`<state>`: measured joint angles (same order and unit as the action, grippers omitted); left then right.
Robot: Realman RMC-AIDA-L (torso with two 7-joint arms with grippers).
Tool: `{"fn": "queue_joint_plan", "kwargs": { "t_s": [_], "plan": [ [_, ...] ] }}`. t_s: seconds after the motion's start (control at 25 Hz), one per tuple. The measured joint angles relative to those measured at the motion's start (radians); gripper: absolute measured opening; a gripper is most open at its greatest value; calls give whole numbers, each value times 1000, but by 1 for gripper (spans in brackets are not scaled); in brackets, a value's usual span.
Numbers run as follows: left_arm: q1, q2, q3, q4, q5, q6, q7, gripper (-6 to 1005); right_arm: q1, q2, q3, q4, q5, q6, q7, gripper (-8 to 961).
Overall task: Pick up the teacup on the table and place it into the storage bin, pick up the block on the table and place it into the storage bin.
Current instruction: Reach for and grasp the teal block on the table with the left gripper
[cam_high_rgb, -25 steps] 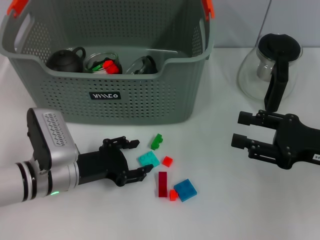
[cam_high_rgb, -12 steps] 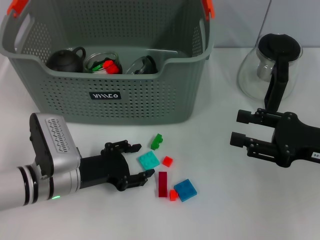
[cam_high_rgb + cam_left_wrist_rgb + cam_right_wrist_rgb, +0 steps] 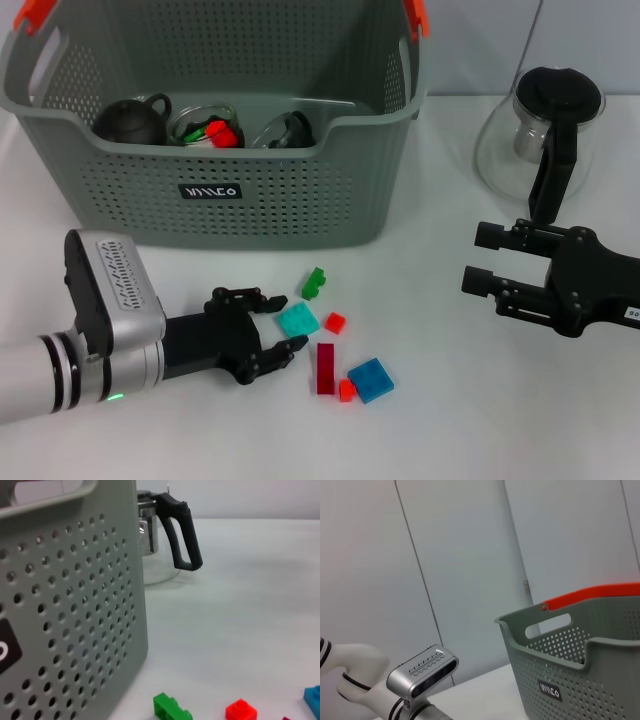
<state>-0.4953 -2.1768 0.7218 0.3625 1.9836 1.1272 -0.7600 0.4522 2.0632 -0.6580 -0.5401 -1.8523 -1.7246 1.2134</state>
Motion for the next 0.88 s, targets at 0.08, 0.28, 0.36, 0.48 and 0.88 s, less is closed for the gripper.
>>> {"fn": "queue_joint_plan", "kwargs": {
  "t_s": [0.08,0.28,0.36,0.48,0.88],
  "plan": [
    [0,0,-1,0,0,5,0,680,-2,0,0,-1,1,-1,0,674],
    [-2,0,3,0,0,1,1,577,-2,0,0,0,1,-1,0,674],
    [-2,0,2,0,0,1,1,514,-2,0,0,0,1,-3,0,674],
    [-2,0,1,-2,0,1,1,491,-3,0,0,-1,1,-5,0,674],
    [-5,0,1,-2,0,4,-5,413,-3,0,0,0,0,-6,0,674]
  ]
}}
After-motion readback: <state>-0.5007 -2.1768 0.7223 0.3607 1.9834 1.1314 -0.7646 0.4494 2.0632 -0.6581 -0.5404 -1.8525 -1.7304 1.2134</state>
